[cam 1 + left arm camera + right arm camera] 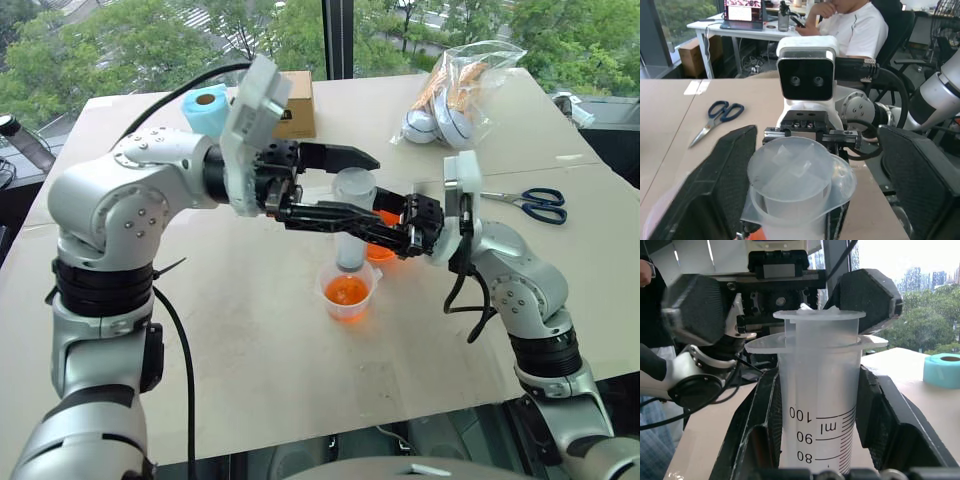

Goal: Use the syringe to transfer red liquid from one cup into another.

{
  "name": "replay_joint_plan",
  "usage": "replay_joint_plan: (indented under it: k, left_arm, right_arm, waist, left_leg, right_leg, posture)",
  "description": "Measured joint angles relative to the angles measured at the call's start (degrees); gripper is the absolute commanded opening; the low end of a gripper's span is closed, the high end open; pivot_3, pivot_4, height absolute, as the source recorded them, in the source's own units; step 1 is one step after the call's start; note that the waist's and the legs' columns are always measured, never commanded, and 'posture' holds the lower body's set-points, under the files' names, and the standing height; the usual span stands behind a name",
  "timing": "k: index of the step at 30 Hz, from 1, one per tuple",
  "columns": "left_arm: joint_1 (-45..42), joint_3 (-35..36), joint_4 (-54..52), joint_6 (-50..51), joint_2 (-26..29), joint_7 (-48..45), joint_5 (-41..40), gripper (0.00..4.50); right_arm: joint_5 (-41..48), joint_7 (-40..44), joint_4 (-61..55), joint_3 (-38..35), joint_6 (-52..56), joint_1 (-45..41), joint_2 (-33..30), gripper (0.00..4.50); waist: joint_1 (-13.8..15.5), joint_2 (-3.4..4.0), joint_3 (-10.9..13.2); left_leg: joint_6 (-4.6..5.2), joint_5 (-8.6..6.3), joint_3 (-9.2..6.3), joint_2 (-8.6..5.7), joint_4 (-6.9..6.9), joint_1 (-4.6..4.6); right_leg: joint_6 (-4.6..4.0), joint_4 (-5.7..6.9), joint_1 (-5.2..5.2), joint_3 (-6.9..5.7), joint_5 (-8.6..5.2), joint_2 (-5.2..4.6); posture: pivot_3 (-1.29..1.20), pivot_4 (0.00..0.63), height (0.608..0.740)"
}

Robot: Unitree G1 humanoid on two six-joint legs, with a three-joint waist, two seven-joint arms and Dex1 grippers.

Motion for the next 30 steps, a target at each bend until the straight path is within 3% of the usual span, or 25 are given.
replay_joint_plan:
  k: [6,12,15,20,22,25,29,30]
  left_arm:
    - [-4.36,5.47,1.47,3.61,-0.17,3.29,-7.05,3.78]
    - [-6.26,11.47,4.62,3.54,0.21,10.57,-8.9,3.78]
    - [-4.73,14.33,4.0,3.6,2.8,13.28,-9.29,3.78]
    - [7.21,20.42,-0.44,5.34,9.7,15.82,-9.46,3.78]
    - [19.98,23.98,-4.63,6.13,13.73,15.41,-8.05,3.78]
    - [30.24,26.39,-6.38,4.75,14.24,15.64,-4.23,3.78]
    - [35.52,27.14,-7.78,-1.08,14.51,17.41,2.35,3.78]
    - [37.62,26.85,-8.41,-2.44,14.65,17.37,4.13,3.83]
  right_arm:
    - [4.27,-1.4,-1.82,-2.69,1.44,-1.02,0.2,1.6]
    - [15.99,-5.1,-3.93,-7.12,9.23,-1.33,-1.74,1.6]
    - [21.45,-7.74,-3.58,-11.0,13.53,-3.02,-6.33,1.6]
    - [31.45,-11.64,2.97,-17.56,26.58,-6.33,-21.55,1.6]
    - [28.49,-10.66,8.32,-16.57,32.65,-6.42,-31.76,1.6]
    - [20.24,-9.81,15.19,-11.94,35.96,-6.6,-37.91,1.6]
    - [8.86,-8.77,22.48,-3.78,34.02,-8.13,-35.8,1.6]
    - [6.14,-8.34,23.76,-2.02,32.68,-8.66,-34.72,2.07]
  waist:
    - [0.08,-0.01,0.0]
    - [0.09,-0.01,0.0]
    - [0.06,-0.01,0.0]
    - [-0.05,0.0,0.01]
    - [-0.15,0.0,0.0]
    - [0.21,-0.19,-0.03]
    - [0.39,-0.23,-0.05]
    - [0.39,-0.2,-0.04]
  left_leg:
    - [0.0,0.0,-0.02,0.0,0.02,0.0]
    - [0.0,0.0,-0.04,0.0,0.02,0.0]
    - [0.0,0.0,-0.02,-0.01,0.01,0.0]
    - [0.0,0.0,-0.02,0.0,-0.06,0.01]
    - [0.03,-0.01,0.11,0.0,-0.15,0.02]
    - [0.03,-0.02,0.09,0.03,-0.14,0.0]
    - [0.04,-0.02,0.19,0.04,-0.12,0.04]
    - [0.05,-0.02,0.26,0.03,-0.14,0.02]
  right_leg:
    - [0.0,0.0,0.02,-0.02,0.0,-0.02]
    - [0.0,0.0,0.02,-0.04,0.0,-0.05]
    - [0.0,-0.02,0.02,-0.03,0.0,-0.1]
    - [-0.01,-0.06,0.03,-0.01,0.0,-0.35]
    - [-0.01,-0.11,0.02,0.12,-0.01,-0.39]
    - [-0.02,-0.39,0.04,0.16,-0.01,-0.35]
    - [-0.01,-0.37,0.03,0.3,0.0,-0.34]
    - [-0.01,-0.37,-0.01,0.36,0.0,-0.35]
  posture:
    - [0.0,0.15,0.74]
    - [0.0,0.15,0.74]
    - [0.0,0.15,0.74]
    - [0.0,0.15,0.74]
    - [0.0,0.15,0.74]
    - [0.0,0.15,0.74]
    - [0.0,0.15,0.74]
    - [0.0,0.15,0.74]
